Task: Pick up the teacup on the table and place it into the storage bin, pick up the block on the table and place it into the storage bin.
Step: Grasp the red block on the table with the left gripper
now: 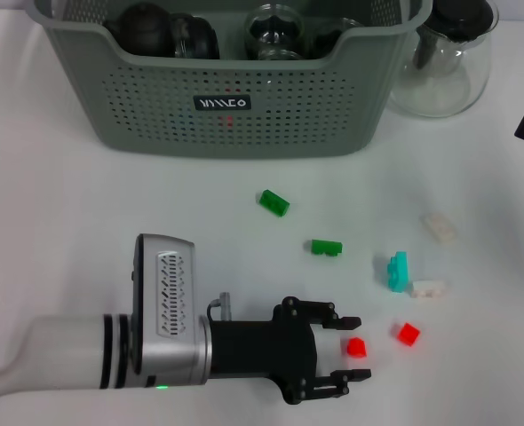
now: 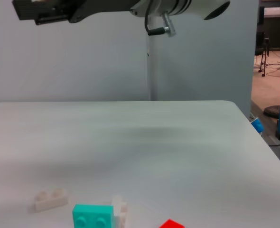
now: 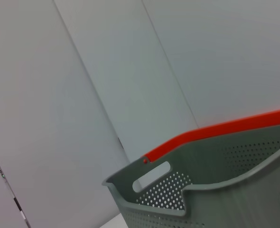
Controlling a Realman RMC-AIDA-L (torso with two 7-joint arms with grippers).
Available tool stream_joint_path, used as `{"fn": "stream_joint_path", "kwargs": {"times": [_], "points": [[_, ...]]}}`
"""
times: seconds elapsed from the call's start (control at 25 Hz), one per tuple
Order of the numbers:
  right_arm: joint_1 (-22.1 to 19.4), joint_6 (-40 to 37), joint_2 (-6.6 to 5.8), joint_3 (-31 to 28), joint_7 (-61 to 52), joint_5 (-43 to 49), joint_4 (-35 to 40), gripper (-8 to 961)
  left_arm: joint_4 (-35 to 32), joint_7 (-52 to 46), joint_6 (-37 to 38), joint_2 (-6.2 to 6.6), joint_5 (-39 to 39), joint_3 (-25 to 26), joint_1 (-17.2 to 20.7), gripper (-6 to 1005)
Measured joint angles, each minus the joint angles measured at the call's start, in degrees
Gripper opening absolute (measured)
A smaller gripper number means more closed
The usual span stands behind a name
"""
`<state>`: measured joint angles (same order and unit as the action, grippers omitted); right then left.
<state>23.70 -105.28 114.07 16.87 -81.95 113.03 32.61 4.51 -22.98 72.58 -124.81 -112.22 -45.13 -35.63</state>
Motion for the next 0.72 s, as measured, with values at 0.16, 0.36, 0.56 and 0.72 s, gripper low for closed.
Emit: {"fn": "stream_joint_path", "kwargs": {"times": [0.16, 0.36, 0.56, 0.72], "points": [[-0.1, 0.4, 0.03, 0.0, 0.1, 0.0, -0.1, 868, 2.1, 1.3, -2.5, 0.00, -0.1, 1.7, -0.9, 558], [-0.5, 1.2, 0.02, 0.0, 0.1, 0.0, -0.2, 868, 3.0, 2.2, -3.5, 0.00, -0.3, 2.9, -1.2, 516], [-0.5, 1.3, 0.01, 0.0, 0.1, 0.0, -0.3, 868, 3.2, 2.5, -3.6, 0.00, -0.3, 2.9, -1.3, 472], [-0.5, 1.3, 0.01, 0.0, 0.1, 0.0, -0.3, 868, 3.4, 3.1, -3.6, 0.00, -0.5, 2.6, -1.4, 395]]}}
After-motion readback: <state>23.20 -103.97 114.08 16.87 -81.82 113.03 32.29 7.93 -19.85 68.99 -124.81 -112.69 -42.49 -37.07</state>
